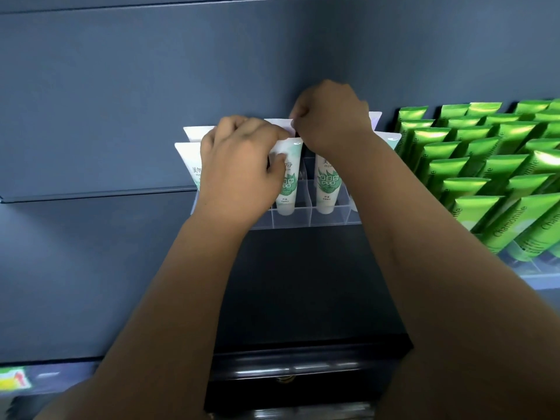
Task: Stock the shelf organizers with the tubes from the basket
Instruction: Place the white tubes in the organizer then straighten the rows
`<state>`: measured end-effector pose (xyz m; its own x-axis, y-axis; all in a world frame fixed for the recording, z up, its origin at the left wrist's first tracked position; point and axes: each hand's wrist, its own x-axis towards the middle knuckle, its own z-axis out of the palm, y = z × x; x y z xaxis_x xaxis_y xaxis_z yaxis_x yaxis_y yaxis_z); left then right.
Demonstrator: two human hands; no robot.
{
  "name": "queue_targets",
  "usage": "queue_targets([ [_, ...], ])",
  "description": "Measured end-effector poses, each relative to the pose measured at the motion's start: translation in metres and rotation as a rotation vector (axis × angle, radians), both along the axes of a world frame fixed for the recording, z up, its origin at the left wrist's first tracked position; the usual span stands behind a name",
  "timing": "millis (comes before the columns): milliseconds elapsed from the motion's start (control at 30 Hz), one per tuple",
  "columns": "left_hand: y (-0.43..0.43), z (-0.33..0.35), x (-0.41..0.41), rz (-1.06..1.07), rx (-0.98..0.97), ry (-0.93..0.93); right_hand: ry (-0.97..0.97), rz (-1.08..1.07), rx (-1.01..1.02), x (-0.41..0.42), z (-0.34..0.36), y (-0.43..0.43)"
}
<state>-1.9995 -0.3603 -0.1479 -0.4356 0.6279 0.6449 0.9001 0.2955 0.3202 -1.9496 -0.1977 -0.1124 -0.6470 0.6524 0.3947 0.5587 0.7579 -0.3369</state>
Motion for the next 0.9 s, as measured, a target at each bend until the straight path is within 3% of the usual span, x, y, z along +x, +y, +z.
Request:
queue_targets([
  [533,-0.014,0.001,-0.004,0.149,-0.025,-0.076,0.068,0.099,-0.081,0.005,-0.006,0.009],
  [900,-0.015,0.001,-0.006,0.129,-0.044,-0.092,0.066,0.091,-0.078,0.007,-0.007,0.008],
])
